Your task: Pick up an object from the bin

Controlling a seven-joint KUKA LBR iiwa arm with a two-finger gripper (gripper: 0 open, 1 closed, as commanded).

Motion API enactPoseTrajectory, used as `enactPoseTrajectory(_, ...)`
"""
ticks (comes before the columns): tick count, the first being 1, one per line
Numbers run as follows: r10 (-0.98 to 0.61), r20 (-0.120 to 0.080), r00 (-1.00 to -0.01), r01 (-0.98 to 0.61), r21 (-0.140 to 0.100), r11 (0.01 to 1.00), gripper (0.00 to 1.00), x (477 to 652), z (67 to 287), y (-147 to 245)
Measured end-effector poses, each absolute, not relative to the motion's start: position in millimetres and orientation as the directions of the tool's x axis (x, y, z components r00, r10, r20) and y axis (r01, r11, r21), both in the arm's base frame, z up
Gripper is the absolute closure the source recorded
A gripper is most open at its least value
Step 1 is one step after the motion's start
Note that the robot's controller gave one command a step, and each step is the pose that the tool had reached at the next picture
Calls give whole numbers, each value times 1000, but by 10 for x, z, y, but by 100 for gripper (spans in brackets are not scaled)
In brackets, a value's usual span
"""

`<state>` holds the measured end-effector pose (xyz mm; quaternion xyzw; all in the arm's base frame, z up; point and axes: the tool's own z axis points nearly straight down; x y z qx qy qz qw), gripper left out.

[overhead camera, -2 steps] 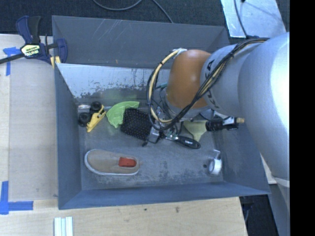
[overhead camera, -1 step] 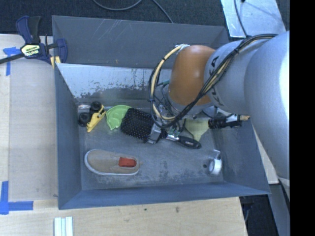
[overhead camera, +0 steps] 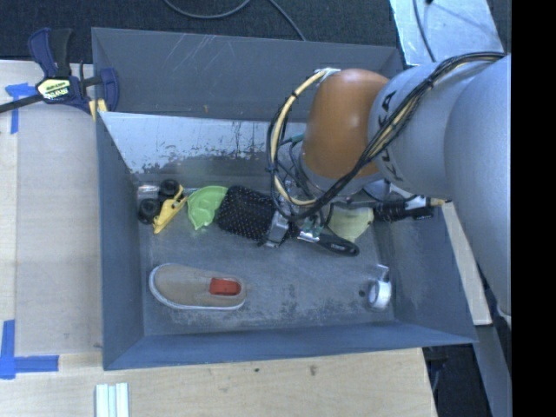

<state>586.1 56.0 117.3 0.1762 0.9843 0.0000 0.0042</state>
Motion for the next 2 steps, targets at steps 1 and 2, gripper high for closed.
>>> enactPoseTrajectory(1,346,-11,-938,346,3,938,100,5867,1383,560)
enactPoseTrajectory(2,346,-15,-938,346,5,938,100,5879,1520,561)
